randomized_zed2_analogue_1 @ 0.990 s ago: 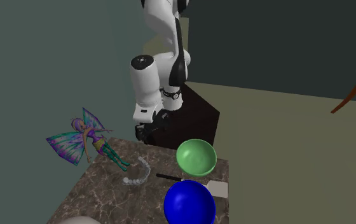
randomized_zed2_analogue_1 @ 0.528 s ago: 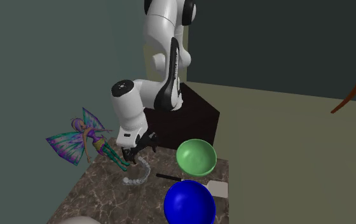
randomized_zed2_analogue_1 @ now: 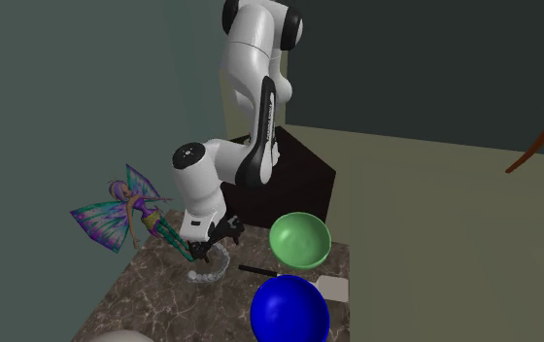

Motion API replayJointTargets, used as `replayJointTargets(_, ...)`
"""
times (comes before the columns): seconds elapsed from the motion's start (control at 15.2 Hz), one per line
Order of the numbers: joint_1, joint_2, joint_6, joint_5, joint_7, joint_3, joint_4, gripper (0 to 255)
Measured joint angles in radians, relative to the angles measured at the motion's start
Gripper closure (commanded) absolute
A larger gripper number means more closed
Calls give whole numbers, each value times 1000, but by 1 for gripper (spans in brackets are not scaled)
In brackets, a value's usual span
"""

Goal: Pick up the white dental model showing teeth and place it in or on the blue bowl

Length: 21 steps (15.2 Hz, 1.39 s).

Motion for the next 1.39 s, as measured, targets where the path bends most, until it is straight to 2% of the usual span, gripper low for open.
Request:
replayJointTargets(0.4,-4,8,8,8,-7,4,-1,0)
replayJointTargets(0.46,-4,8,8,8,-7,4,-1,255)
replayJointTargets(1.12,-4,6,9,7,-7,3,-1,255)
replayJointTargets(1.39,8,-22,-20,-19,14,-11,2,255)
